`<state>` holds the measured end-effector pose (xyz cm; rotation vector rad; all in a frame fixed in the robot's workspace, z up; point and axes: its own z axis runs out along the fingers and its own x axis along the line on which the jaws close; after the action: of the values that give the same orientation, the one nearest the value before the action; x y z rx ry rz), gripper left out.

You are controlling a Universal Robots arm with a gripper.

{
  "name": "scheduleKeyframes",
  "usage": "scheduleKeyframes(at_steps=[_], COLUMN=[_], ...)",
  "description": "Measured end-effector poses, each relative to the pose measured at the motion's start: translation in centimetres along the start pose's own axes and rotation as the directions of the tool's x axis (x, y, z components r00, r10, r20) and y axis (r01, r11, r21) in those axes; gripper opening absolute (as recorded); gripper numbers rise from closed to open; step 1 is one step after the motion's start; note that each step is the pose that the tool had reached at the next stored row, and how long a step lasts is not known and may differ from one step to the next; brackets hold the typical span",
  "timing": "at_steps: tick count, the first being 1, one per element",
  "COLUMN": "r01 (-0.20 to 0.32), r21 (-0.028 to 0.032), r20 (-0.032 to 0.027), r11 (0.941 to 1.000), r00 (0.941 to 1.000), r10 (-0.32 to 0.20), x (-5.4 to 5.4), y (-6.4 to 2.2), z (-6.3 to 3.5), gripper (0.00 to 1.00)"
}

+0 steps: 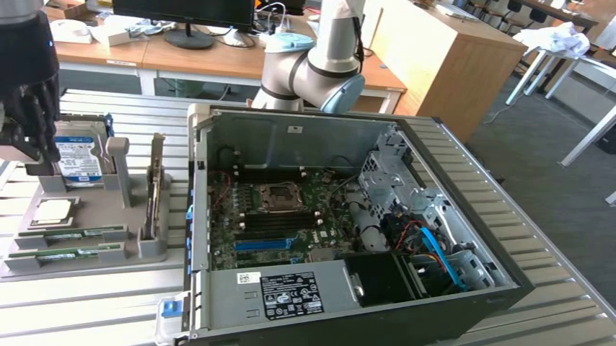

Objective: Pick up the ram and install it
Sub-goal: 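Pick up the ram and move it above insertion slot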

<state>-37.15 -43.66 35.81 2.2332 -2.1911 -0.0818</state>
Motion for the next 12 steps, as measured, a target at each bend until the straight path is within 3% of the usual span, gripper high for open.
scheduleKeyframes(at_steps=[6, 12], r01=[0.000, 0.000], r21=[0.0000, -0.0001], r20=[0.0001, 0.0000], r11=[1.0000, 1.0000], r00=[1.0000, 1.0000], r10=[0.000, 0.000], x=[0.03, 0.03], y=[-0.04, -0.05], z=[0.95, 1.06], gripper=[0.30, 0.30])
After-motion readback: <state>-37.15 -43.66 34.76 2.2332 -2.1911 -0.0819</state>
